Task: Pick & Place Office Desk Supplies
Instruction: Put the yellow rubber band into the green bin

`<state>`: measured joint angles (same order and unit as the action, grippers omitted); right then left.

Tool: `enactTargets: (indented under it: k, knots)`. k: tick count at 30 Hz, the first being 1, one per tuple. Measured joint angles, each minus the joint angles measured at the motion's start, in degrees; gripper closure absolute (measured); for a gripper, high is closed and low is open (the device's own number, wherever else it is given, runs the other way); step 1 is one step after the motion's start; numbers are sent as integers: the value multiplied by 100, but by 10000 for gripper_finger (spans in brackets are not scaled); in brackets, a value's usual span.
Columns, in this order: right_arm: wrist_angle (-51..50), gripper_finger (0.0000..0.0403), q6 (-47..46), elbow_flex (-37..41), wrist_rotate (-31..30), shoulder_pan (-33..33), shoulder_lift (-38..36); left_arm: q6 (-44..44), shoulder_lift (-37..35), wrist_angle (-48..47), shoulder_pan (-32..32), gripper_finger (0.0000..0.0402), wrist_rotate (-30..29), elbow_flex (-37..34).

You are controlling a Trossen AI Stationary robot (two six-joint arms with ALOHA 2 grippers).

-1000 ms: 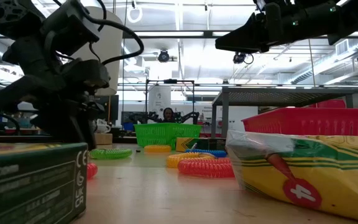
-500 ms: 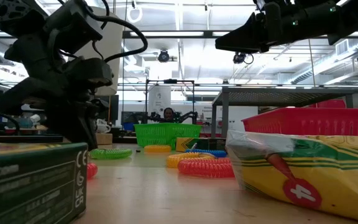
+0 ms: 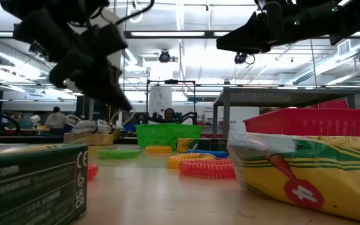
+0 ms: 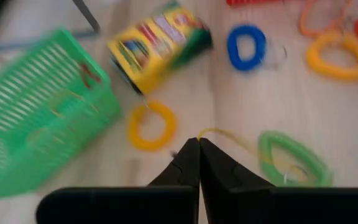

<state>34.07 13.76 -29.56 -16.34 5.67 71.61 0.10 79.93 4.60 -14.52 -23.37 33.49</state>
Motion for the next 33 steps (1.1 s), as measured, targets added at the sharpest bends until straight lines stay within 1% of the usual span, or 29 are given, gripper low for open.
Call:
enactTargets:
  k: [8,11,19,23,28,33]
  knots:
    - [-5,197,6,0,7,0,0,696,-121,-11,159,400,-356,520]
    - [-11,197,4,0,11,0,0,1105,-121,-42,277,400,-525,743]
    - [-19,197,8,0,20,0,0,2058,-121,-175,765,401,-689,1417]
    - [-21,197,17,0,2,0,0,2582,-121,-270,1133,401,-819,1695]
    - [-40,197,17,0,2,0,0,2908,-121,-262,1779,401,-720,1786]
    - [-40,197,42,0,2,0,0,2822,-113,-256,2399,401,70,1787]
